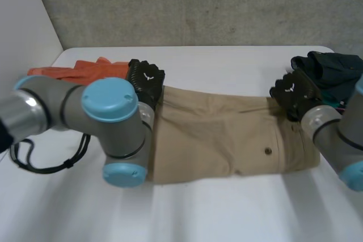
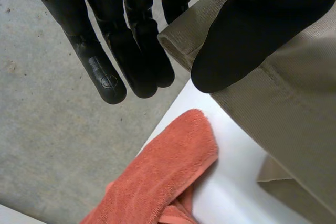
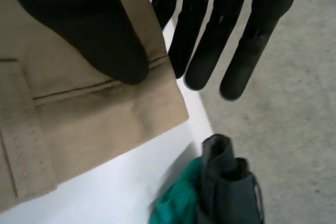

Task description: Fold the laundry.

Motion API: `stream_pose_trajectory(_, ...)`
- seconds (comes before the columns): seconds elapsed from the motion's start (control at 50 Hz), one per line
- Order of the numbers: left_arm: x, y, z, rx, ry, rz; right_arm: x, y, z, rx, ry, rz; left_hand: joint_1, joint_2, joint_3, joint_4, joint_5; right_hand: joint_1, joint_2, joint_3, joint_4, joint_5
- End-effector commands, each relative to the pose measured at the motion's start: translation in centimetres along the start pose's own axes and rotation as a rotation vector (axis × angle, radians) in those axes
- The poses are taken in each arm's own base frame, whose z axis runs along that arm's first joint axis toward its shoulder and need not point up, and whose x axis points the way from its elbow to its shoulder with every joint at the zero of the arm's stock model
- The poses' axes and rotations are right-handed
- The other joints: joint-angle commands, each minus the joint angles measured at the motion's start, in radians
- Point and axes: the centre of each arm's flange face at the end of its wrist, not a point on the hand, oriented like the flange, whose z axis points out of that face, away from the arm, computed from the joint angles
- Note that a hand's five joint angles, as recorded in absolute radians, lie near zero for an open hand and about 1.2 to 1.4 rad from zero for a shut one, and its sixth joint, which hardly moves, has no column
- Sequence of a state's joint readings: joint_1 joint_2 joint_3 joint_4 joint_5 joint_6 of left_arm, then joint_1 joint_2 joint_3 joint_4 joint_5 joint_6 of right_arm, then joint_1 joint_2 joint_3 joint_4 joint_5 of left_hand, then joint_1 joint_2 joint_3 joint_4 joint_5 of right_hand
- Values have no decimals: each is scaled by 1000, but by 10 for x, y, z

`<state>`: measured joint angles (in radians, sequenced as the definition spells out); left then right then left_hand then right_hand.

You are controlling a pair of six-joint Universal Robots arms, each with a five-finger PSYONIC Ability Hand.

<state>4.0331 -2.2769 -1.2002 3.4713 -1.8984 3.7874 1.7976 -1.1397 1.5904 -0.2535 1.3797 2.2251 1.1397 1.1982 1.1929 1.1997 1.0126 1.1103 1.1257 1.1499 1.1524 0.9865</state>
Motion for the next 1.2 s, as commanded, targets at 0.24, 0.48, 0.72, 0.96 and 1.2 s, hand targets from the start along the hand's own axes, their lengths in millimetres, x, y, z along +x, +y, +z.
stream_pose_trajectory(0.24, 11, 1, -13, -4, -11, 19, 2, 14, 6, -62, 104, 250, -965, -1024, -1018, -1025, -1013, -936, -951, -975, -978, -986)
stream_pose_trajectory(0.48, 6, 9, -56, -50, 51, -41, -18, 42, -47, -260, -178, 387, -965, -1024, -1018, -1025, -1013, -843, -859, -883, -885, -894)
stream_pose_trajectory(0.72, 3, 7, -61, -54, 53, -50, 7, 69, -28, -312, 39, 264, -965, -1024, -1018, -1025, -1013, 286, 271, 246, 244, 235)
stream_pose_trajectory(0.96, -21, -9, -81, -21, 27, -68, -26, -38, -37, 72, 1, -94, -965, -1024, -1018, -1025, -1013, 286, 271, 246, 244, 235)
stream_pose_trajectory(1.2, -41, -5, -85, -39, -19, -137, -160, -97, -91, 595, -496, -189, -965, -1024, -1018, -1025, -1013, -34, -49, -73, -76, -84)
